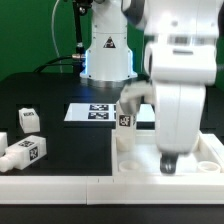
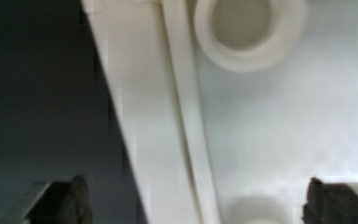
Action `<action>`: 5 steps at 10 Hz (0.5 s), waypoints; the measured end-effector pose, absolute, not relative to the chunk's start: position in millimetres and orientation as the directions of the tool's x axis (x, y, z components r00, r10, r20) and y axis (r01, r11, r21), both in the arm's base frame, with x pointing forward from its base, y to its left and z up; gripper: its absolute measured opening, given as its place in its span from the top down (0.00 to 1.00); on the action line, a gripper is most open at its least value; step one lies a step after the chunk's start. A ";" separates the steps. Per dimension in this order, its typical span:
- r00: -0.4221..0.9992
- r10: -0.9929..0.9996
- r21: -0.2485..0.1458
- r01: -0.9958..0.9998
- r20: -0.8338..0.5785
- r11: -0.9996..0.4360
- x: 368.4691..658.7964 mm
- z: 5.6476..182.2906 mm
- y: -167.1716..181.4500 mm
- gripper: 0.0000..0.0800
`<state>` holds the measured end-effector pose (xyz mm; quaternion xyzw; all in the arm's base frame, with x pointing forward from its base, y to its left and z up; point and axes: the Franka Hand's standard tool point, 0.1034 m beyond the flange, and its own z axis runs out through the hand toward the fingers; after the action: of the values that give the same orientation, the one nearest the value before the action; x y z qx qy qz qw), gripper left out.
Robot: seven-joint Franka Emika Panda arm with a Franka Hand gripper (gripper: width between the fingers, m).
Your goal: Assemble square table
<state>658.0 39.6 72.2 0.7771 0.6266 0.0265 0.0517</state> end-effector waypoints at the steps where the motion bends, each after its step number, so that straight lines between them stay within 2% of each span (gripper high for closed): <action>1: 0.268 0.963 0.108 0.958 -0.021 -0.264 657.4 78.1 38.1 0.20; 2: 0.505 0.863 0.076 0.861 -0.016 -0.502 650.4 74.0 49.8 0.19; 5: 0.504 0.863 0.074 0.862 -0.021 -0.502 649.3 72.8 46.9 0.19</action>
Offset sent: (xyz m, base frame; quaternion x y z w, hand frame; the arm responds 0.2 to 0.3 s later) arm 0.0000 0.0000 0.0000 0.0000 0.0000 0.0000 1.0000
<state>649.3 46.9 72.8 0.8665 0.4978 0.0093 0.0375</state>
